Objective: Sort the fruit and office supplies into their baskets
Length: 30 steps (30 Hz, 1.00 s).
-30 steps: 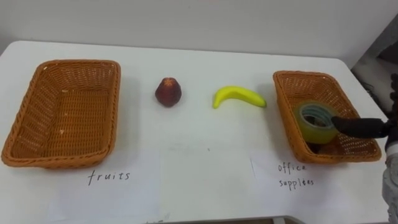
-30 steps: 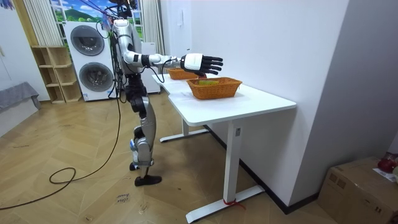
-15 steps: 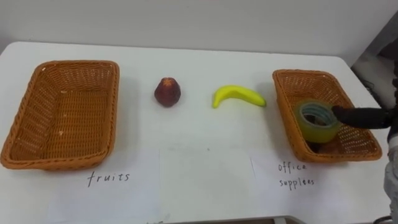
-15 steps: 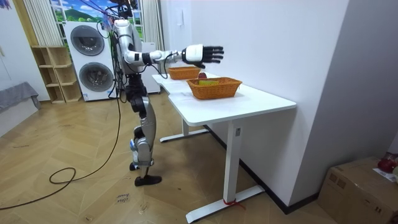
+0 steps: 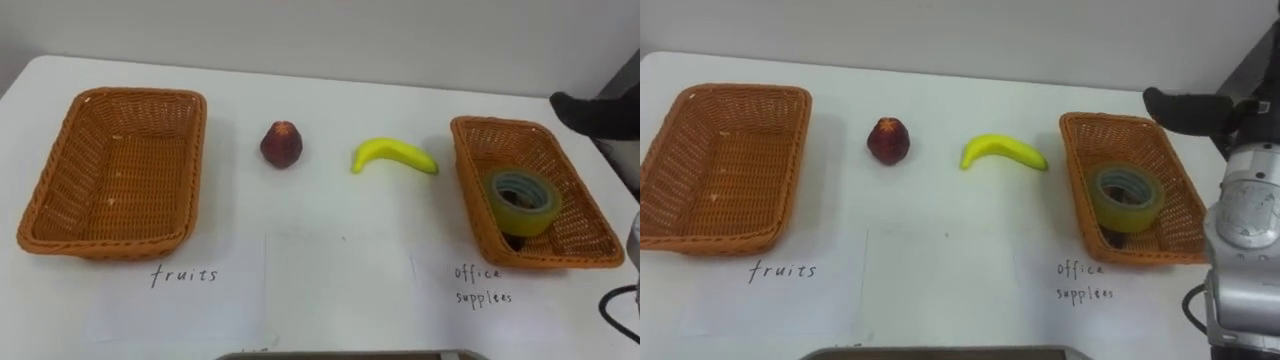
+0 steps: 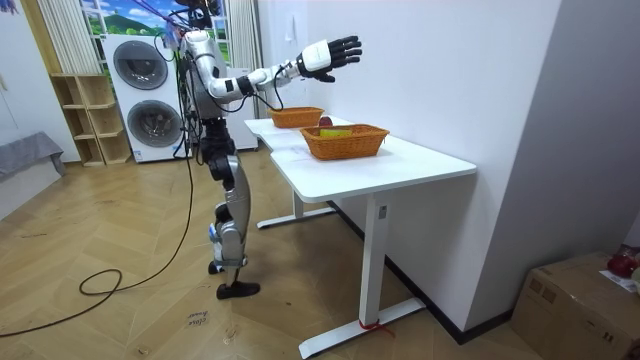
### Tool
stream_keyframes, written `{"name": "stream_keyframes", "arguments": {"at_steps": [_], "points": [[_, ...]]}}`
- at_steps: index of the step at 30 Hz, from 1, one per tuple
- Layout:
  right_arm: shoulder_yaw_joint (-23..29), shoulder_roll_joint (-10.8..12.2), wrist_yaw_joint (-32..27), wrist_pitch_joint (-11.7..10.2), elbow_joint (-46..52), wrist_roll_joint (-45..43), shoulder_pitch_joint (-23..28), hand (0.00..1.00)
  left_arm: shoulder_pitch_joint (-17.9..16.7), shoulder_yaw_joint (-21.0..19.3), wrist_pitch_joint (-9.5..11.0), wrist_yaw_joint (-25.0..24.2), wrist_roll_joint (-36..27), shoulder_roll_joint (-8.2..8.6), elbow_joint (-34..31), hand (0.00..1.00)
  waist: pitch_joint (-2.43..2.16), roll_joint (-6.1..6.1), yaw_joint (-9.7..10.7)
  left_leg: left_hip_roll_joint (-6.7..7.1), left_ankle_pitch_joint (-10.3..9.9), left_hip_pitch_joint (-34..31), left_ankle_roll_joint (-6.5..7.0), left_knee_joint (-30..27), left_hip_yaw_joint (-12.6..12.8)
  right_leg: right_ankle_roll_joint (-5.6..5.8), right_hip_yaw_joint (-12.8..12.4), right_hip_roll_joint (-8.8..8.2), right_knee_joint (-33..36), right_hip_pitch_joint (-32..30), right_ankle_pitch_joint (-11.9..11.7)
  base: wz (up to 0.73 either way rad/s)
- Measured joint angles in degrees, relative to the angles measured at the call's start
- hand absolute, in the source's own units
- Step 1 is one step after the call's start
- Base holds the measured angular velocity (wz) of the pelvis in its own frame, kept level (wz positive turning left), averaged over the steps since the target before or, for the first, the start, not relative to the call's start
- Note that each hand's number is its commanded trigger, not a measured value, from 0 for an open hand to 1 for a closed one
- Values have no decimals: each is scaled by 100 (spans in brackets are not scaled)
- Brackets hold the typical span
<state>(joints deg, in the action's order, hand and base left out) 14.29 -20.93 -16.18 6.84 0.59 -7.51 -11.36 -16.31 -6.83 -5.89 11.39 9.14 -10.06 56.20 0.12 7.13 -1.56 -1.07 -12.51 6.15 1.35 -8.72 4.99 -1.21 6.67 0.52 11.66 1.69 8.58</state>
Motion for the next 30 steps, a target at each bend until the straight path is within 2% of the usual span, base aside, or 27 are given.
{"name": "stream_keyframes", "arguments": {"at_steps": [4,10,18,24,28,30], "points": [[-224,-57,-1,0,-1,-166,-147,0,-72,-3,-3,-76,3,-13,-1,0,-10,27,-37,29,1,-62,0,-43,-46,-2,75,-19,4,-31,-1,7],[-648,-88,296,0,-164,-166,-381,0,-68,17,-3,-106,-6,-12,0,0,12,57,-65,-1,2,-169,1,-97,-63,-10,140,-44,-2,-90,-9,4],[-694,-216,767,8,-450,-151,-491,0,133,21,-6,-192,-14,-10,-2,0,10,66,-182,-9,3,-285,-2,-109,-61,-23,185,-40,0,-200,-19,0],[-1141,-408,1233,55,-434,-166,-668,0,231,20,-27,-203,-13,-10,48,0,1,81,-297,-8,5,-248,-2,-107,-73,-23,189,-39,-5,-168,-18,-1],[-1385,-500,1553,95,-436,-183,-939,0,229,19,-68,-203,-13,-17,69,0,-10,145,-351,-8,5,-247,-2,-110,-133,-23,239,-48,-13,-149,-18,7],[-1555,-618,1625,94,-436,-258,-1018,0,217,20,-87,-203,-12,-21,76,0,-21,185,-367,-5,6,-252,-3,-120,-196,-23,298,-57,-15,-135,-18,14]]}}
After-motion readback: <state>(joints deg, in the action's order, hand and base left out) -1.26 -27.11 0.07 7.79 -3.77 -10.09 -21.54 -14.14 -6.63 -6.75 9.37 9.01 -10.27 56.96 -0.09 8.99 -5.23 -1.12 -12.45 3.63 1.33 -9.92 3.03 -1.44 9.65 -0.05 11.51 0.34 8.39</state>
